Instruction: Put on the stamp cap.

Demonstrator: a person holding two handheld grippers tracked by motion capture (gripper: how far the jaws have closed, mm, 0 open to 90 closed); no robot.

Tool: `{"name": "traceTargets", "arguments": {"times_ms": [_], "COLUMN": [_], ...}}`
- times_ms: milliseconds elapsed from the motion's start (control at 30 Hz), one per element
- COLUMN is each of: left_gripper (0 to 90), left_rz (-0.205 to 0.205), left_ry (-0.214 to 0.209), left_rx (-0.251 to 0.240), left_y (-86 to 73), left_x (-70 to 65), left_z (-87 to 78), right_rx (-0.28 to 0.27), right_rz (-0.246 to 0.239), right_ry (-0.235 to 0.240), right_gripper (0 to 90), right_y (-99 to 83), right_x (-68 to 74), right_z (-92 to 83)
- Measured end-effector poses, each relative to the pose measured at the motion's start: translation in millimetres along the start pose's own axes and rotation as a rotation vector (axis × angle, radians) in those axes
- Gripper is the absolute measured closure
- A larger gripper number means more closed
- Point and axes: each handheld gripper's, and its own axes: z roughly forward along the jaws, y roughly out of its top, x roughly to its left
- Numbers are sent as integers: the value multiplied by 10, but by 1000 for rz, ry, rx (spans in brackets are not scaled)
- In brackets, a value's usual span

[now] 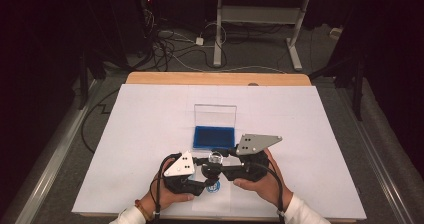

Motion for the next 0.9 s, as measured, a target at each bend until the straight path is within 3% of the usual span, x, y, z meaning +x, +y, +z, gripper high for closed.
{"name": "traceTargets", "arguments": {"times_ms": [167, 800, 900], "left_gripper": [367, 368, 367], "left_rz": [29, 31, 36], "left_ry": [13, 35, 21], "left_rx": [12, -2, -3], "left_y": [-3, -7, -13], "left_x": [-32, -28, -22], "left_z": [5, -36, -8], "right_rx": [9, -7, -2], "right_rz": [-4, 35, 38], "right_ry": [10, 36, 34], "right_gripper": [569, 569, 569], "right_y": [-14, -47, -54], "right_x": [1, -53, -50], "right_z": [6, -6, 2]}}
